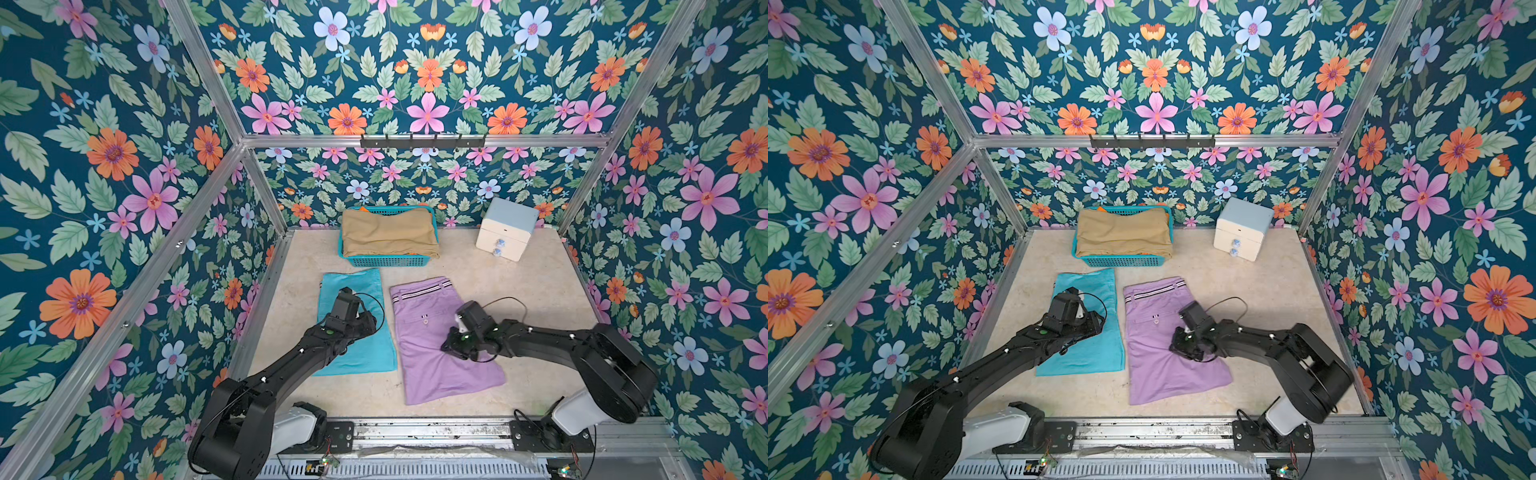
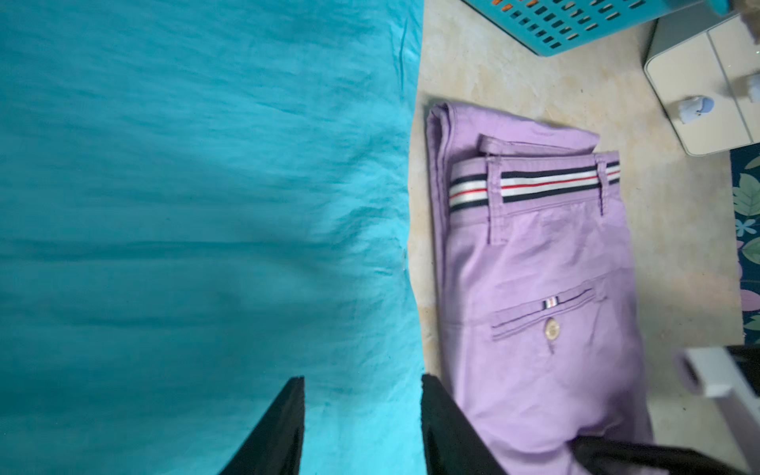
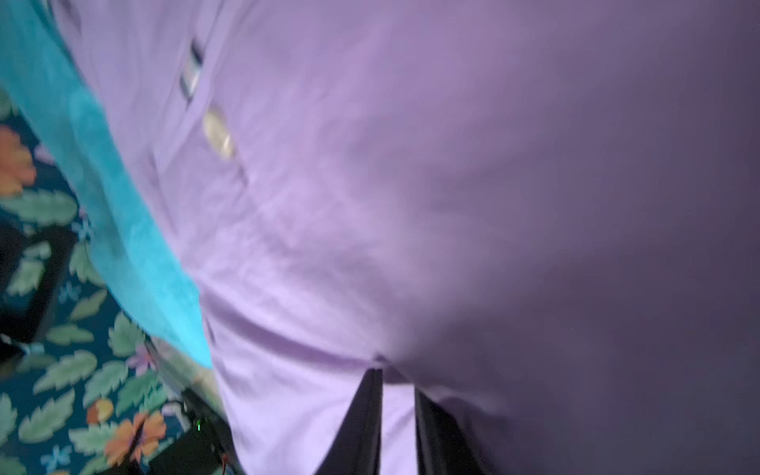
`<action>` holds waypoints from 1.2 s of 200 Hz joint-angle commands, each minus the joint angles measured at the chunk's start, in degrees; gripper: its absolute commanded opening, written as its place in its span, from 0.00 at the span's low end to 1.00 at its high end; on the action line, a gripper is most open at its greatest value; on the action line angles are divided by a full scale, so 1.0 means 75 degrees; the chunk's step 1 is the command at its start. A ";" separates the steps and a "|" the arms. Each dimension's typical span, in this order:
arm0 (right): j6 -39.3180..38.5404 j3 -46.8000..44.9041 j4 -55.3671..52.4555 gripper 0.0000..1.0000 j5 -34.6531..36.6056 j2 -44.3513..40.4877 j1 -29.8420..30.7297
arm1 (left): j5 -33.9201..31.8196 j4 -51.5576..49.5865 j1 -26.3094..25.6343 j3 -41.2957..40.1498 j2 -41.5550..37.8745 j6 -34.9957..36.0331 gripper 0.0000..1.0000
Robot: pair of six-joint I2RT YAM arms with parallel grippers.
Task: Put the folded long pants in the basket
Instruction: Adjust the long pant at the center of the board, then pick up the long pant at the center of the board.
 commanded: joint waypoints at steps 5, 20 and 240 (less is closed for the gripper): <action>-0.1272 -0.0020 -0.2497 0.31 0.1000 -0.0889 -0.1689 | 0.0114 0.0063 -0.0005 -0.0192 0.0132 -0.0230 0.51; -0.1596 0.0281 -0.2324 0.42 0.0627 -0.1418 -0.1995 | 0.0462 0.0248 -0.0023 -0.0349 0.0440 -0.0349 0.50; 0.3835 -0.1069 0.3774 0.60 0.0833 0.0915 0.1684 | 0.0560 0.0295 -0.0615 0.1926 0.1581 0.0118 0.65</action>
